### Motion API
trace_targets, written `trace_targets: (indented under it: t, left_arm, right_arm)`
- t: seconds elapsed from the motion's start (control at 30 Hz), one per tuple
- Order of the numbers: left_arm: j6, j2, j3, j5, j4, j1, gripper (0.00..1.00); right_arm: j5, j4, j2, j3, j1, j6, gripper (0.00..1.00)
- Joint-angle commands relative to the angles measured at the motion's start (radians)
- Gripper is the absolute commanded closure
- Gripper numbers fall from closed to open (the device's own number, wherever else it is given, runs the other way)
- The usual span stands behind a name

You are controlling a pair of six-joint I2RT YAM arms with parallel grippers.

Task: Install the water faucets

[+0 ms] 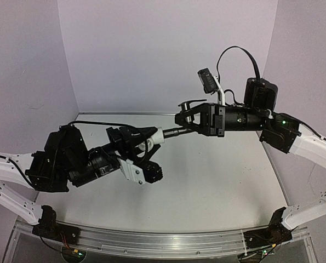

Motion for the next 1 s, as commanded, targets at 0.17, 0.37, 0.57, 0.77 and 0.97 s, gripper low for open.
trace_targets:
  t: [0.17,0.37,0.57,0.77,0.97]
  left_arm:
    - [0.361,0.028,-0.057,-0.06,0.151,-0.03,0.8]
    - [0.224,-0.002,-0.037,-0.058,0.138,-0.03,0.35]
    - [-0.009,-0.04,-0.012,-0.077,0.028,-0.03,0.12]
    - [-0.332,-0.099,0.014,-0.121,-0.033,-0.029,0.04]
    - [-0.995,-0.134,0.148,0.067,-0.335,0.084,0.0]
  right_arm:
    - [-0.022,0.083,-0.011,0.054,-0.019,-0.037,1.0]
    - [0.049,0.047,-0.033,0.145,-0.02,-0.293,1.0]
    - [0.097,0.043,-0.052,0.236,-0.019,-0.518,1.0]
    - [0.141,0.045,-0.081,0.261,-0.02,-0.748,1.0]
    - [0.127,0.047,-0.128,0.179,-0.014,-1.203,1.0]
